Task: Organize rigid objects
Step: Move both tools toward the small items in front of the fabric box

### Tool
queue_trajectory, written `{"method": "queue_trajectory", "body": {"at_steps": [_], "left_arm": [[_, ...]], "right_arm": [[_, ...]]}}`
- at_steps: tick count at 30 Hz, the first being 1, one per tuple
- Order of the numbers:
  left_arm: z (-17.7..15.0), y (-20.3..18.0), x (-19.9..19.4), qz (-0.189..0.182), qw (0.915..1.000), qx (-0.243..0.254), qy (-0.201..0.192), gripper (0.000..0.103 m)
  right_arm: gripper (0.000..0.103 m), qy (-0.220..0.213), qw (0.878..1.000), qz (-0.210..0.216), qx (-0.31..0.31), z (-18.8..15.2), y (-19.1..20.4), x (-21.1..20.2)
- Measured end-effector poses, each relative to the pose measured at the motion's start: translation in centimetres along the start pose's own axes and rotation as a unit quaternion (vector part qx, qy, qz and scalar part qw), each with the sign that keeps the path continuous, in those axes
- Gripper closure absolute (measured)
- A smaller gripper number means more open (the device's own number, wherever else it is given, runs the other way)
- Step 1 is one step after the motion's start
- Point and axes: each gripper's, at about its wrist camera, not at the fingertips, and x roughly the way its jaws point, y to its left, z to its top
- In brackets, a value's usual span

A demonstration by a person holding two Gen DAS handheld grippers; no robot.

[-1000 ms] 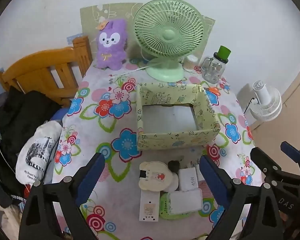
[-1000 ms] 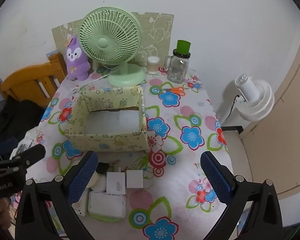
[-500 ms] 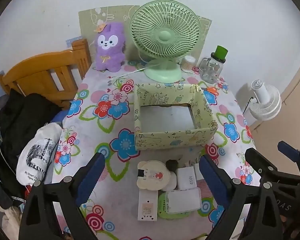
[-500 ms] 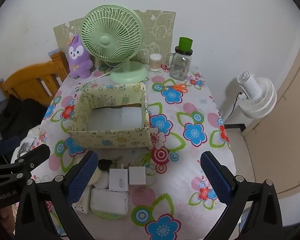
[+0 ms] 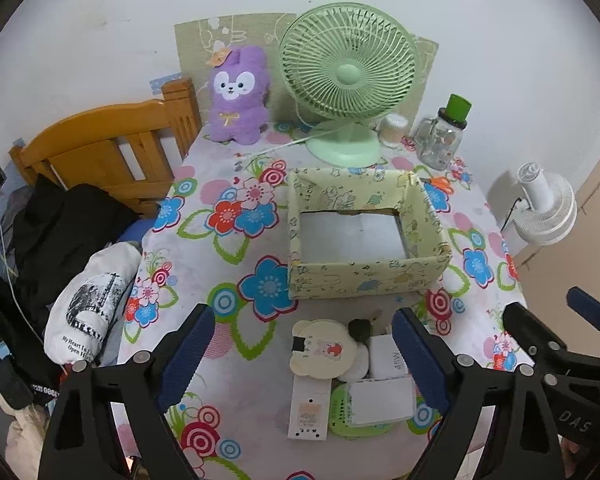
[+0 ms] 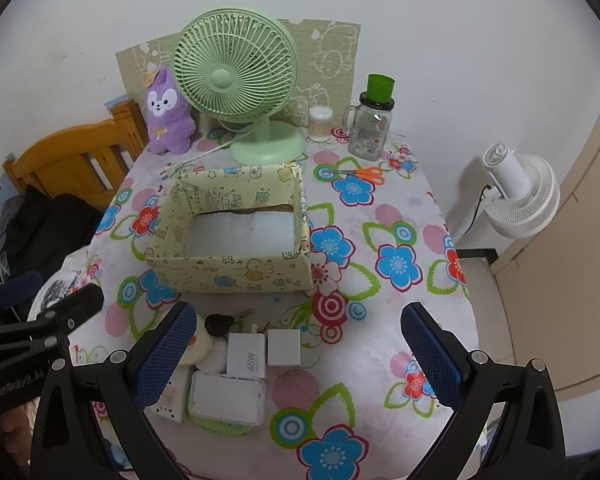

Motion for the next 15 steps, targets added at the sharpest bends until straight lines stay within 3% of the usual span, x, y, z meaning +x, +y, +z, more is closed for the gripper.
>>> {"method": "queue_trajectory", "body": {"at_steps": [15], "left_arm": [[-0.21,-0.59,-0.22,0.003,0.9998,0.017,0.003,0.012]], "right_arm": [[0.000,0.010,1.000,0.003,0.004,-0.50,0.12,0.02]]}}
